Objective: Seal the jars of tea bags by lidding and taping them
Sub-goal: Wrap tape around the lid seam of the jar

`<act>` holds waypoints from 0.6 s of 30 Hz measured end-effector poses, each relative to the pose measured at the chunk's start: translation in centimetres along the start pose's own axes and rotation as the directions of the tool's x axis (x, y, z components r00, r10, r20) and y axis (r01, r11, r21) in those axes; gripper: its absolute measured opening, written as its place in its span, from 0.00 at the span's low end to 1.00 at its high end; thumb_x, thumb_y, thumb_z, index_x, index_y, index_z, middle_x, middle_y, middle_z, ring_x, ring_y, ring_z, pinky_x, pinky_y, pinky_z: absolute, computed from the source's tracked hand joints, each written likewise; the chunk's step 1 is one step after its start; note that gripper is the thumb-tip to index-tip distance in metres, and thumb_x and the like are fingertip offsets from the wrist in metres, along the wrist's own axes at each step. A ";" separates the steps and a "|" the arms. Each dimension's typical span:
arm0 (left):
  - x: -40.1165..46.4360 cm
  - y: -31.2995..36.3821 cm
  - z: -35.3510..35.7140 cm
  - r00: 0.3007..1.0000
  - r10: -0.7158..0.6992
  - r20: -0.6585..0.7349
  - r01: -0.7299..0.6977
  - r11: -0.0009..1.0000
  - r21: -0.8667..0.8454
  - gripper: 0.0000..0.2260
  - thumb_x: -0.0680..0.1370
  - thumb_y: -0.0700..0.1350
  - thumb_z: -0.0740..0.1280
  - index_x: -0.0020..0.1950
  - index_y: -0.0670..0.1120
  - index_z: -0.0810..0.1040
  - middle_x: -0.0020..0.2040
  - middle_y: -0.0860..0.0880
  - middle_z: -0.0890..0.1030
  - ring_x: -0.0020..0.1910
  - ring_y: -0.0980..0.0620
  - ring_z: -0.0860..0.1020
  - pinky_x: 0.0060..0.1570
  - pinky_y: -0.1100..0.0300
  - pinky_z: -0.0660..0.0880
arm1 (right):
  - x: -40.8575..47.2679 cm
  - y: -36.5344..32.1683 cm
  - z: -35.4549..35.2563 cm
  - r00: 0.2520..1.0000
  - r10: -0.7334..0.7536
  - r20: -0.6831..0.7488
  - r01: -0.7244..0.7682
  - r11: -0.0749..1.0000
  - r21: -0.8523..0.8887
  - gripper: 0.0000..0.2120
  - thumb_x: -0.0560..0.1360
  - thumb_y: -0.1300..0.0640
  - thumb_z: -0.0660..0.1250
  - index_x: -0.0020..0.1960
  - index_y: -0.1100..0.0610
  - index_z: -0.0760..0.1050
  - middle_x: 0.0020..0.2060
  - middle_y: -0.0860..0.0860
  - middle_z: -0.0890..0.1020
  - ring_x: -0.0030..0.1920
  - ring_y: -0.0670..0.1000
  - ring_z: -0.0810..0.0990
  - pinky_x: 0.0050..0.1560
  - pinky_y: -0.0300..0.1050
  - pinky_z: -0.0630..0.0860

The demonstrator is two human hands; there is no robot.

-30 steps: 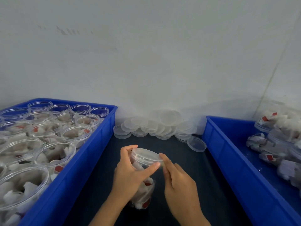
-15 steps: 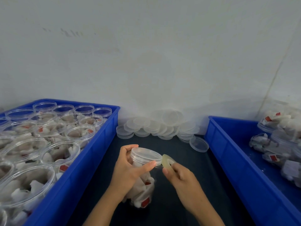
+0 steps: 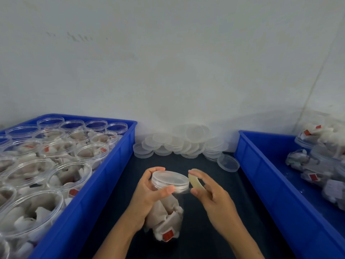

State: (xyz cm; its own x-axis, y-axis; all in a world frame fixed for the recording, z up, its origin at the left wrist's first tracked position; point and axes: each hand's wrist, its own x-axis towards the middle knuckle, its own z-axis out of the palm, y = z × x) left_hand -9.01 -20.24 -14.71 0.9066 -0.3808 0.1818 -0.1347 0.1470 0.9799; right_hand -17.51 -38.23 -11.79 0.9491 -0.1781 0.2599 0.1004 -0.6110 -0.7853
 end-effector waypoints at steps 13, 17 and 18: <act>0.0 -0.2 0.0 0.998 -0.035 0.042 0.038 0.997 -0.066 0.50 0.47 0.64 0.81 0.62 0.46 0.68 0.49 0.54 0.84 0.51 0.55 0.82 0.45 0.66 0.77 | 0.1 0.4 0.4 0.993 0.049 0.105 -0.065 0.986 0.156 0.20 0.80 0.54 0.62 0.66 0.32 0.70 0.61 0.27 0.74 0.65 0.32 0.69 0.69 0.41 0.68; -0.2 -0.1 0.1 0.997 -0.023 0.072 0.026 0.999 -0.032 0.46 0.51 0.63 0.81 0.61 0.45 0.69 0.52 0.52 0.83 0.53 0.54 0.82 0.47 0.64 0.78 | 0.1 0.7 0.8 0.995 0.044 0.086 -0.057 0.986 0.159 0.20 0.80 0.54 0.62 0.66 0.33 0.70 0.60 0.27 0.74 0.64 0.30 0.69 0.68 0.36 0.67; -0.3 0.0 0.2 0.997 -0.020 0.075 0.022 0.999 -0.026 0.42 0.54 0.62 0.80 0.61 0.45 0.69 0.53 0.52 0.83 0.54 0.54 0.81 0.47 0.64 0.78 | 0.0 0.6 1.0 0.997 0.045 0.065 -0.054 0.987 0.150 0.19 0.80 0.54 0.62 0.65 0.32 0.70 0.60 0.27 0.75 0.64 0.30 0.69 0.65 0.33 0.68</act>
State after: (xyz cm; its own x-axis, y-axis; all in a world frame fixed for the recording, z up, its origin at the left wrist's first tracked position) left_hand -9.35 -20.30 -14.75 0.8765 -0.4514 0.1674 -0.1039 0.1623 0.9813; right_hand -17.13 -37.83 -12.85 0.9700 -0.1548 0.1873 0.0925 -0.4776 -0.8737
